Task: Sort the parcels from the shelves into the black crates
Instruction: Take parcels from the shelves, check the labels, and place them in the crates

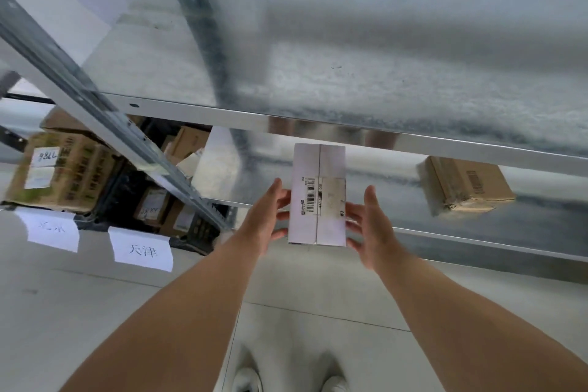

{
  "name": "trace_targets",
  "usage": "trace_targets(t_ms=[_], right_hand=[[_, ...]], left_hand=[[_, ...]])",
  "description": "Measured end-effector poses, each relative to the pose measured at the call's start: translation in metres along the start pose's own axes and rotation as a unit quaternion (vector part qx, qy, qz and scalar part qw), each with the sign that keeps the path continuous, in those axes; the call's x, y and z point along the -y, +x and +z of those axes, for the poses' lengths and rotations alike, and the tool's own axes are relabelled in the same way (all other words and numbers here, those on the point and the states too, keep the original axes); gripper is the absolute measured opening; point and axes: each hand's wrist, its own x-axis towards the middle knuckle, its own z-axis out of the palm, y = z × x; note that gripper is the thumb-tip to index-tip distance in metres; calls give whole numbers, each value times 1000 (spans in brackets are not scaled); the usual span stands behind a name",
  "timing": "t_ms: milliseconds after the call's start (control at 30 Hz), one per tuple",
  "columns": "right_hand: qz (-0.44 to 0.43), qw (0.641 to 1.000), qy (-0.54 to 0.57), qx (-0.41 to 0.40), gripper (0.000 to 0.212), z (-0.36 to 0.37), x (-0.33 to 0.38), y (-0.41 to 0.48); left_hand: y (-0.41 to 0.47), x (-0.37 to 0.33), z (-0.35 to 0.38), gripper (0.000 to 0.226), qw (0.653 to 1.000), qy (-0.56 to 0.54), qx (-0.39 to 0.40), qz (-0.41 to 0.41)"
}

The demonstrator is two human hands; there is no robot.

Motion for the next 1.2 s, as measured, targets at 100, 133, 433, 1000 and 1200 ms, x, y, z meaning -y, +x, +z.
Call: trace_targets(t_ms=[100, 133, 433, 1000, 1200], right_hand=[[0, 1000, 6, 12, 72, 21, -6, -17], [1, 1000, 3, 17, 72, 28, -9, -23], [20, 1000, -10, 20, 53, 93, -26, -88], [0, 983, -145, 112, 40, 312, -53, -220], [-16, 971, -181, 156, 44, 424, -49, -266]], left_hand=[[-15, 6, -20, 56, 1000, -24, -5, 0], [-21, 8, -27, 56, 999, -33, -9, 0], [-86, 8, -97, 50, 995, -87, -38, -15], [-215, -6, -309, 52, 982, -152, -114, -16], [-262, -29, -401, 48, 969, -161, -189, 7]])
